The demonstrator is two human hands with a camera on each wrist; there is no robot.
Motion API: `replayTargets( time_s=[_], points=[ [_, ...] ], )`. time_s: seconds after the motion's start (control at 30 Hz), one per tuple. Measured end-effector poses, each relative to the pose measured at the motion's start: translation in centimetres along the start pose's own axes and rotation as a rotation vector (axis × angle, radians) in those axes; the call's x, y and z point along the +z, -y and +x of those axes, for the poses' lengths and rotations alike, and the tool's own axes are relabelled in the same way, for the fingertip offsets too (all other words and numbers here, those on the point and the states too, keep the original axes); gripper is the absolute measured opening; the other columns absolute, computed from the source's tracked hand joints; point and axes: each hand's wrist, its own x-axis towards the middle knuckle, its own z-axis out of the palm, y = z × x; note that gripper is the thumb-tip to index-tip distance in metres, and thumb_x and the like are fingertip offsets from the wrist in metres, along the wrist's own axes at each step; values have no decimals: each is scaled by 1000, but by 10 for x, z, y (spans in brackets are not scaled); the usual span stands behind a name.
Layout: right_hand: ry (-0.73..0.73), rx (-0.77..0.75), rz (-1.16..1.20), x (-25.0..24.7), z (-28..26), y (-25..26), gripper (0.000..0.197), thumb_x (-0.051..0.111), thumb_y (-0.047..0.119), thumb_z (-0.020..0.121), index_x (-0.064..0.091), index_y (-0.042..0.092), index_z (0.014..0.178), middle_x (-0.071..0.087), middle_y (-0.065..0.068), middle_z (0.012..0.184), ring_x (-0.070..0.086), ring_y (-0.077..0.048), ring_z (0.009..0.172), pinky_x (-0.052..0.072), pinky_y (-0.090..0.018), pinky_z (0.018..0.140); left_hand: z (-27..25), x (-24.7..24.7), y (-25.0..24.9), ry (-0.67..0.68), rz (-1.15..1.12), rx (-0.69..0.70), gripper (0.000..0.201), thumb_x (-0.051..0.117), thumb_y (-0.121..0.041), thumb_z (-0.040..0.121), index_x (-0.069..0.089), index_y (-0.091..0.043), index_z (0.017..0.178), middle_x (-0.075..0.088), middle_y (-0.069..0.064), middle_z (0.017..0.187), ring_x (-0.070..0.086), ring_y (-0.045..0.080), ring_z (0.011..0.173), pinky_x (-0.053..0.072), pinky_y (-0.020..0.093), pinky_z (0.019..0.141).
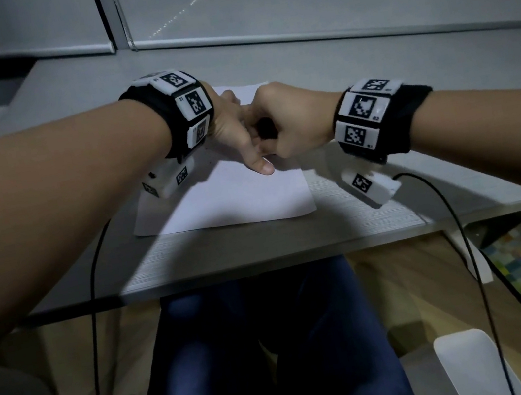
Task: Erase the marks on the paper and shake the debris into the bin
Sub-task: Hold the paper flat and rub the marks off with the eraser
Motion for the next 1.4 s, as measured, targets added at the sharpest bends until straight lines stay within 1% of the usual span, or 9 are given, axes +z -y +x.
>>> replayTargets(
  time_s=[0.03, 0.1, 0.2, 0.33, 0.47, 0.7, 0.9, 1.07, 1.4],
  points=[
    [9, -9, 0, 0, 0, 0, 15, 70, 13, 85, 65, 7, 72, 53, 9, 56, 51, -4, 50, 37, -13, 50, 2, 0, 0, -7, -6, 18, 47, 72, -77, 78, 56, -49, 112, 42, -5, 153, 25, 25, 148, 28, 39, 105],
    [-15, 26, -9, -3, 5, -6, 15, 74, 16, 84, 69, 9, 73, 58, 8, 57, 52, -6, 50, 42, -19, 55, 6, 3, 1, -20, 2, 23, 75, 70, -80, 78, 49, -45, 140, 36, -2, 160, 21, 25, 152, 27, 47, 114],
    [-54, 116, -3, -7, 17, -17, 13, 78, 18, 84, 74, 11, 75, 67, 6, 61, 59, -5, 55, 46, -22, 61, 11, 4, 5, -34, 21, 1, 112, 67, -89, 71, 17, -50, 164, 17, 5, 171, 14, 30, 158, 24, 55, 120],
    [-43, 109, -15, -6, 15, -11, 13, 74, 15, 85, 71, 11, 73, 61, 10, 58, 56, -3, 51, 42, -16, 56, 11, 2, 7, -18, 3, 15, 115, 69, -95, 59, 32, -50, 158, 21, 3, 168, 22, 32, 154, 28, 54, 119],
    [22, -3, 34, -1, -5, 4, 14, 70, 10, 84, 66, 5, 71, 53, 9, 56, 52, -4, 51, 37, -13, 48, 16, 4, 8, 30, -9, 10, 88, 67, -105, 34, 58, -62, 110, 42, -6, 146, 37, 26, 141, 36, 50, 116],
    [-73, 128, -27, -5, 18, -12, 10, 73, 15, 84, 74, 8, 77, 68, 0, 66, 60, -13, 58, 51, -25, 62, 12, 5, 9, -62, -48, 2, 127, 73, -90, 62, 17, -42, 165, 28, 4, 166, 38, 36, 146, 36, 49, 111],
    [-133, 242, -59, -21, 30, -33, 15, 74, 25, 85, 74, 12, 77, 70, 1, 71, 66, -20, 67, 59, -33, 65, 1, 7, 23, -88, -23, 46, 162, 70, -103, 28, 22, -28, 163, 27, -5, 155, 44, 31, 142, 43, 54, 113],
    [-25, 175, -13, -17, 29, -37, 11, 72, 26, 93, 72, 14, 91, 76, -3, 100, 70, -21, 91, 57, -34, 83, 1, 8, 45, -143, -16, 118, 157, 74, -102, 32, 29, -25, 161, 31, -3, 149, 40, 29, 144, 42, 57, 116],
    [-85, 129, -28, -21, 13, -34, 16, 76, 29, 92, 72, 14, 86, 65, 10, 77, 60, -13, 72, 48, -27, 71, 7, 16, 55, -157, -85, 128, 135, 63, -103, 54, 34, -28, 163, 38, -3, 152, 43, 28, 143, 37, 51, 120]
  ],
)
